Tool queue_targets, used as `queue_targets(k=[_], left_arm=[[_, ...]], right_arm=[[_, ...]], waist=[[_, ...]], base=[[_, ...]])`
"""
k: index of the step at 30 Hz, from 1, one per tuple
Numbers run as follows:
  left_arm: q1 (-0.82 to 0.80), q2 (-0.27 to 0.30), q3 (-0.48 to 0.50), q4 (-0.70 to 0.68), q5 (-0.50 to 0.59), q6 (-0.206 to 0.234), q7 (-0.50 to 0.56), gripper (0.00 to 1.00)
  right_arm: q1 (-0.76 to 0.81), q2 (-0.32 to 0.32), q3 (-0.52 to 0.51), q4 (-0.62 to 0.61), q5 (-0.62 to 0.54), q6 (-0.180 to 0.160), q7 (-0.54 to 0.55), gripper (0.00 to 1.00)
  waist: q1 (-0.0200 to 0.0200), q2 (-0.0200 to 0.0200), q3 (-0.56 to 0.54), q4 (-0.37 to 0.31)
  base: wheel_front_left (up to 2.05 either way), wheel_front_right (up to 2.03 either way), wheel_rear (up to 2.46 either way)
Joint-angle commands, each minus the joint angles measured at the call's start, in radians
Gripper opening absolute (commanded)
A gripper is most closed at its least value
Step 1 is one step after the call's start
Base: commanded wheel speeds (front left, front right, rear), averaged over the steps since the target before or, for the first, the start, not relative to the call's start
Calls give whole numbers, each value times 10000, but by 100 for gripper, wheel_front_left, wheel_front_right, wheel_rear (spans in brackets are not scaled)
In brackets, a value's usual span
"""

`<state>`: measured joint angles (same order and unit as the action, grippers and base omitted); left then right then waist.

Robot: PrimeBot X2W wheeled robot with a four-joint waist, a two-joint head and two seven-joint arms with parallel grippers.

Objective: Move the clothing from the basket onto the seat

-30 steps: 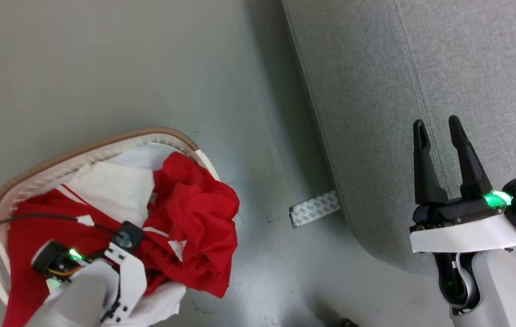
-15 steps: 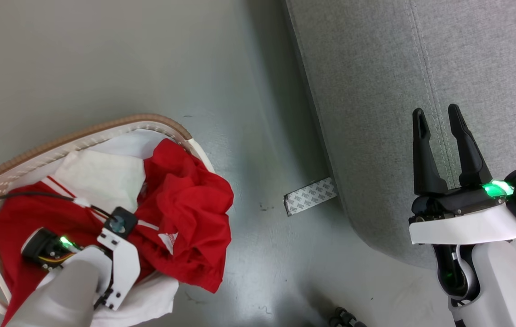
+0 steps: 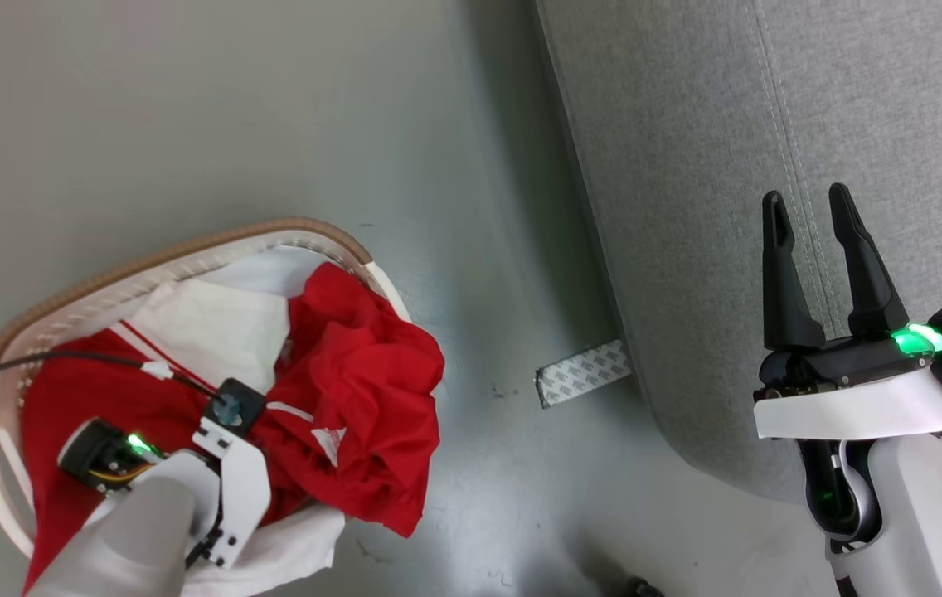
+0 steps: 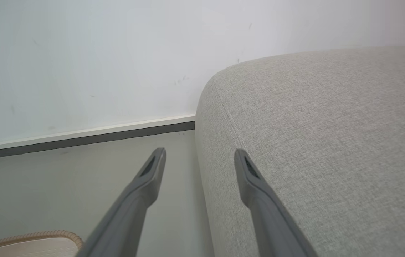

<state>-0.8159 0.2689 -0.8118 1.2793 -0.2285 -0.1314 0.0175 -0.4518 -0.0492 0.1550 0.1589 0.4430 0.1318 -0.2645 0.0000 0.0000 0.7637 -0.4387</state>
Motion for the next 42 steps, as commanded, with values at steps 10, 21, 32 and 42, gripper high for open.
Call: queue_targets(k=[10,21,32,42], left_arm=[[776,-585,-64,-27,-941,20,-1016,0],[1614,-1371,148,-434,-2295,21,-2383,0],[2071,-1607,453,-1831,-3011,21,-2828,0],[2543,-1316,1589,-4694,-2340,179,-2821,0]], right_arm=[[337,-26,-392,268,-731,-21,2,100],[1058,-24,-618,627,-672,-21,2,100],[1723,-31,-695,888,-888,-21,2,100],[2396,-29,-544,966,-978,-21,2,100]], waist=[[0,0,-1855,835],[0,0,-4124,2149],[0,0,-5840,3231],[0,0,-6772,3845]], base=[[0,0,0],[0,0,0],[0,0,0],[0,0,0]])
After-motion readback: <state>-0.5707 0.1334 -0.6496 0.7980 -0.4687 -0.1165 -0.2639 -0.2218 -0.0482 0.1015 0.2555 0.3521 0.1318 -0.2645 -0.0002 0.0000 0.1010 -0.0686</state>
